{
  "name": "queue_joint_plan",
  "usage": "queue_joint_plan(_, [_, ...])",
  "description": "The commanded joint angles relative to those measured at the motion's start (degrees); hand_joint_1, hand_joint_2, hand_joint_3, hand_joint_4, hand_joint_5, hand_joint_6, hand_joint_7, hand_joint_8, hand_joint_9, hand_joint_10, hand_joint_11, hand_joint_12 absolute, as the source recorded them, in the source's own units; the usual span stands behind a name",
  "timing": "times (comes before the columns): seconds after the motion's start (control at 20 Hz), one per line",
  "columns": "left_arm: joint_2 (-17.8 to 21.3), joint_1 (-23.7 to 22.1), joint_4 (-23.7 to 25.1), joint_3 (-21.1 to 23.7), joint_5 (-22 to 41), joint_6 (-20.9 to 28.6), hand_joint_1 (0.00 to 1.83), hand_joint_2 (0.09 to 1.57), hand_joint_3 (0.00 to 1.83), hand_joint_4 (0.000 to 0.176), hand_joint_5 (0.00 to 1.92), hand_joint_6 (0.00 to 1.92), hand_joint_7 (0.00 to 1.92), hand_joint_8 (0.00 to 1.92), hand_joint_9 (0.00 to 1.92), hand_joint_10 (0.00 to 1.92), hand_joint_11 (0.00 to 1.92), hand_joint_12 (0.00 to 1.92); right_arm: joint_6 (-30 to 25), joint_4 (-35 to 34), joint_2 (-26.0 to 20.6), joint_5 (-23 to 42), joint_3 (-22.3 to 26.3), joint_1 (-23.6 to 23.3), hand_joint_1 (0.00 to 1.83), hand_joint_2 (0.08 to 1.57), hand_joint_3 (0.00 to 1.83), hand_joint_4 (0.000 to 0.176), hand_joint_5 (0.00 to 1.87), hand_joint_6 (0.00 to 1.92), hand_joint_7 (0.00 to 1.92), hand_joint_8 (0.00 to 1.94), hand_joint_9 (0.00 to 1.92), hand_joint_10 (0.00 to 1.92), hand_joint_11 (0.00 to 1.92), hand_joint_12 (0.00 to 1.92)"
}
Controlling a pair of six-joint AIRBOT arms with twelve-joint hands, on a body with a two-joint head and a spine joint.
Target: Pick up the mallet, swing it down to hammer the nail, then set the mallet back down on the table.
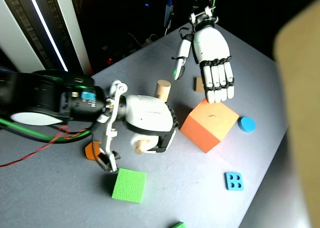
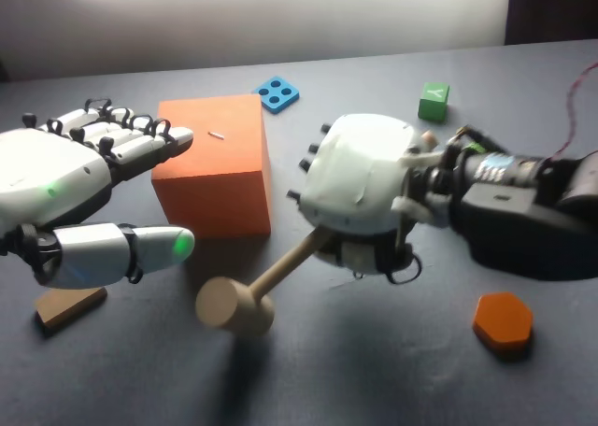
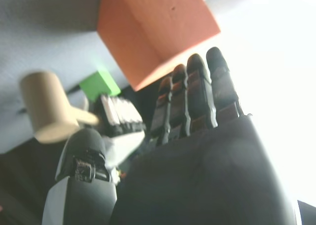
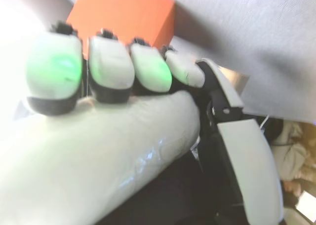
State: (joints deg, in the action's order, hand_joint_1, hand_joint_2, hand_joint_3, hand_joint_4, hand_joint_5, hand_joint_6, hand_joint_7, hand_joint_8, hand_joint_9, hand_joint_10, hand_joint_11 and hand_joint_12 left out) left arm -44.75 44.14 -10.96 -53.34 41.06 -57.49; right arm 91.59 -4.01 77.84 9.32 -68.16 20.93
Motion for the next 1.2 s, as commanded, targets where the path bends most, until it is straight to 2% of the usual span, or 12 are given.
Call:
queue_joint_plan(0.0, [1.1, -0.9, -0.2, 0.3, 6.4, 0.2, 0.00, 1.27, 0.00, 0.000, 0.06, 0.00, 0.14, 0.00, 0.11, 0.00, 0.00, 0.17, 0.4, 0.3, 0.2, 6.1, -0.3, -0.3, 0.47, 1.48, 0.00, 0.000, 1.17, 1.92, 1.33, 1.94, 1.37, 1.92, 1.44, 1.92])
queue_joint_plan(0.15, [3.5, -2.5, 3.2, 1.3, 3.6, 2.2, 0.00, 1.27, 0.00, 0.000, 0.06, 0.00, 0.13, 0.00, 0.10, 0.00, 0.00, 0.11, 0.4, 0.3, 2.2, 6.3, -2.0, 0.3, 0.39, 1.49, 0.00, 0.000, 1.14, 1.92, 1.20, 1.94, 1.21, 1.92, 1.24, 1.92])
queue_joint_plan(0.35, [5.2, -3.4, 8.7, 1.7, 2.4, 6.1, 0.00, 1.27, 0.00, 0.000, 0.08, 0.00, 0.15, 0.00, 0.13, 0.00, 0.00, 0.19, 0.5, 0.1, 3.7, 6.2, -3.8, 1.1, 0.33, 1.50, 0.00, 0.000, 1.09, 1.92, 1.13, 1.94, 1.14, 1.92, 1.15, 1.92])
queue_joint_plan(0.5, [6.4, -3.4, 13.5, 2.3, 3.3, 8.1, 0.00, 1.28, 0.00, 0.000, 0.07, 0.01, 0.14, 0.01, 0.12, 0.01, 0.00, 0.16, 0.7, 0.1, 4.2, 6.3, -4.0, 1.6, 0.27, 1.51, 0.00, 0.000, 1.05, 1.79, 1.10, 1.86, 1.08, 1.92, 1.09, 1.92])
queue_joint_plan(0.6, [6.5, -3.3, 14.4, 2.9, 3.5, 8.2, 0.00, 1.27, 0.00, 0.000, 0.07, 0.00, 0.14, 0.00, 0.12, 0.00, 0.00, 0.16, 1.3, 0.1, 4.3, 6.5, -4.0, 1.9, 0.28, 1.46, 0.00, 0.000, 1.02, 1.59, 1.07, 1.74, 1.02, 1.91, 1.01, 1.92])
queue_joint_plan(0.65, [6.6, -3.3, 14.5, 3.1, 3.5, 8.2, 0.00, 1.28, 0.00, 0.000, 0.07, 0.00, 0.14, 0.00, 0.12, 0.00, 0.00, 0.17, 1.3, 0.1, 4.3, 6.5, -4.0, 1.9, 0.29, 1.43, 0.00, 0.000, 1.00, 1.48, 1.06, 1.62, 0.98, 1.81, 0.92, 1.92])
queue_joint_plan(0.7, [6.7, -3.3, 14.9, 3.4, 3.5, 8.2, 0.00, 1.28, 0.00, 0.000, 0.06, 0.00, 0.14, 0.00, 0.12, 0.00, 0.00, 0.17, 1.3, 0.1, 4.3, 6.5, -4.0, 1.9, 0.31, 1.40, 0.00, 0.000, 0.96, 1.34, 1.04, 1.43, 0.94, 1.60, 0.84, 1.81])
queue_joint_plan(0.75, [6.8, -3.3, 15.0, 3.6, 3.4, 8.2, 0.00, 1.28, 0.00, 0.000, 0.06, 0.00, 0.14, 0.00, 0.12, 0.00, 0.00, 0.17, 1.3, 0.1, 4.3, 6.5, -4.0, 1.9, 0.31, 1.40, 0.00, 0.000, 0.96, 1.34, 1.04, 1.43, 0.94, 1.60, 0.84, 1.81])
queue_joint_plan(0.8, [6.9, -3.3, 15.2, 3.9, 3.3, 8.1, 0.00, 1.28, 0.00, 0.000, 0.07, 0.00, 0.14, 0.00, 0.12, 0.00, 0.00, 0.17, 1.3, 0.1, 4.3, 6.5, -4.0, 1.9, 0.36, 1.37, 0.00, 0.000, 0.94, 1.23, 1.02, 1.29, 0.92, 1.45, 0.82, 1.70])
queue_joint_plan(0.85, [7.1, -3.3, 15.2, 4.2, 3.1, 7.9, 0.00, 1.28, 0.00, 0.000, 0.07, 0.00, 0.15, 0.00, 0.13, 0.00, 0.00, 0.20, 1.3, 0.1, 4.3, 6.5, -4.0, 1.9, 0.46, 1.31, 0.00, 0.000, 0.92, 1.03, 1.02, 1.02, 0.93, 1.20, 0.81, 1.51])
queue_joint_plan(0.95, [7.3, -3.3, 15.2, 4.7, 3.0, 7.6, 0.00, 1.27, 0.00, 0.000, 0.06, 0.00, 0.14, 0.00, 0.13, 0.00, 0.00, 0.18, 1.3, 0.1, 4.1, 6.7, -3.9, 2.0, 0.53, 1.27, 0.00, 0.000, 0.93, 0.79, 1.06, 0.75, 0.99, 0.90, 0.84, 1.25])
queue_joint_plan(1.15, [7.6, -3.3, 15.2, 5.2, 2.5, 7.3, 0.00, 1.28, 0.00, 0.000, 0.07, 0.00, 0.15, 0.00, 0.14, 0.00, 0.00, 0.20, 1.3, 0.1, 3.9, 7.0, -3.7, 2.1, 0.60, 1.24, 0.00, 0.000, 0.90, 0.17, 1.02, 0.15, 0.98, 0.27, 0.69, 0.98])
